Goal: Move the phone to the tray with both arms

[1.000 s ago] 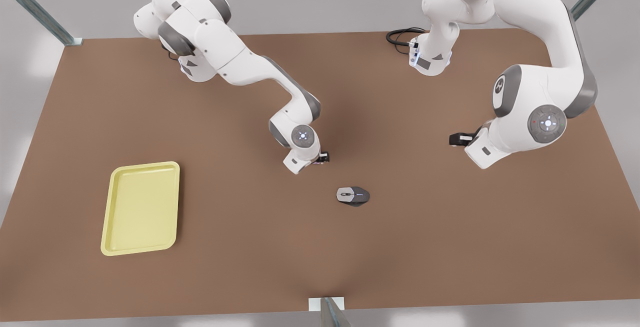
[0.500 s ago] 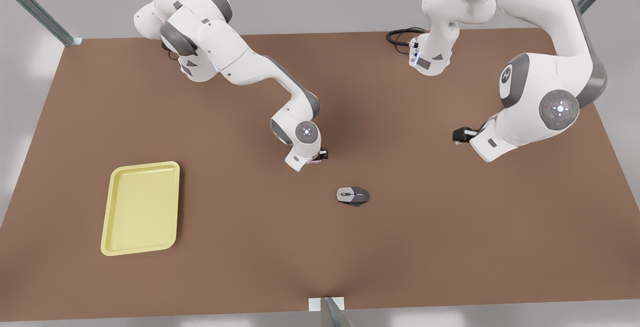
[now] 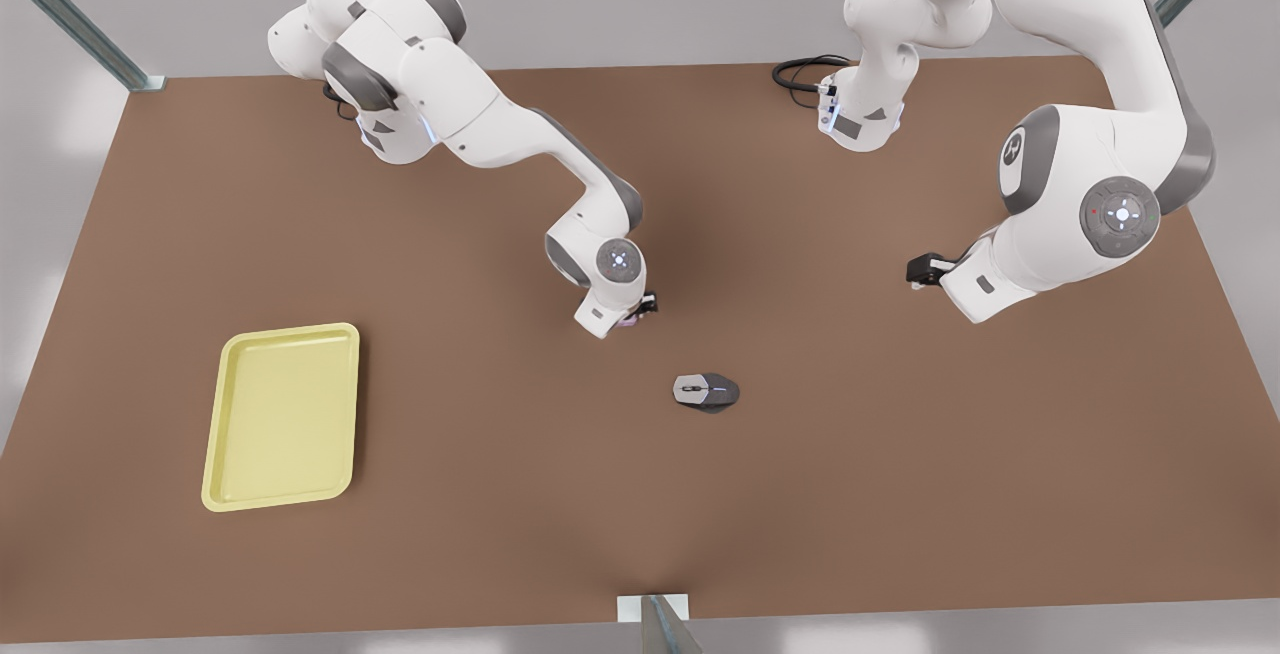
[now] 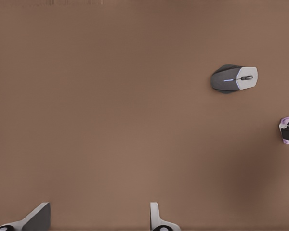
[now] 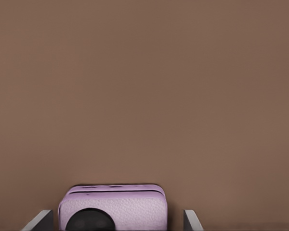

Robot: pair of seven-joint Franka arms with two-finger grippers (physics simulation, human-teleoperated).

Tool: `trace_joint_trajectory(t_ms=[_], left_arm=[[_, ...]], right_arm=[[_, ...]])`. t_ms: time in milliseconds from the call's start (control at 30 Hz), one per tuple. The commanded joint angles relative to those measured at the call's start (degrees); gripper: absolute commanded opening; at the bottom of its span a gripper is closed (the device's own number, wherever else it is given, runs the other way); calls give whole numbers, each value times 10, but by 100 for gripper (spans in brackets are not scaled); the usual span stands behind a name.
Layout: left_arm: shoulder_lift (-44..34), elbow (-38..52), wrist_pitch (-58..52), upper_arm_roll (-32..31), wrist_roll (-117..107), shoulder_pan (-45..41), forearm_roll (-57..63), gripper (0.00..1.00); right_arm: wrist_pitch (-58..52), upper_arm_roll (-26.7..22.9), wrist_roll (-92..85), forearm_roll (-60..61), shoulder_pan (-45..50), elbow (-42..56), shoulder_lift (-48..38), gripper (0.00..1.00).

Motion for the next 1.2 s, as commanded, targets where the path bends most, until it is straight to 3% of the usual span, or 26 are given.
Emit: trace_joint_trajectory(t_ms=[0, 133, 200, 233, 433, 667, 800, 967, 1000, 1033, 1167], left_arm=[[0, 0, 0, 0, 11, 0, -1, 100], [1, 0, 1, 0, 10, 0, -1, 100], [1, 0, 1, 0, 10, 0, -1, 100], [3, 0, 1, 0, 10, 0, -1, 100], [3, 1, 1, 0, 10, 0, -1, 100], [4, 8, 1, 0, 10, 0, 6, 100], [9, 8, 1, 0, 10, 0, 12, 100], [12, 8, 2, 1, 10, 0, 12, 100], [12, 8, 2, 1, 10, 0, 15, 100], [12, 19, 1, 1, 9, 0, 16, 100], [14, 25, -6, 5, 10, 0, 19, 100]], right_arm=[[5, 1, -6, 1, 0, -10, 0, 100], [9, 1, -8, 1, 1, -11, 0, 100], [9, 1, -8, 1, 1, -10, -2, 78], [8, 1, -9, 1, 1, -10, -4, 74], [-8, -3, -16, 1, -24, -1, -40, 74], [-60, -7, -253, -5, -252, -40, -99, 74], [-45, -7, -507, -5, -413, -41, -83, 74], [-2, -7, -720, -4, -541, -39, -47, 74], [0, -8, -742, -5, -549, -36, -46, 81], [-2, -12, -750, -5, -555, -32, -47, 100], [-24, -19, -760, -4, -557, -5, -53, 100]])
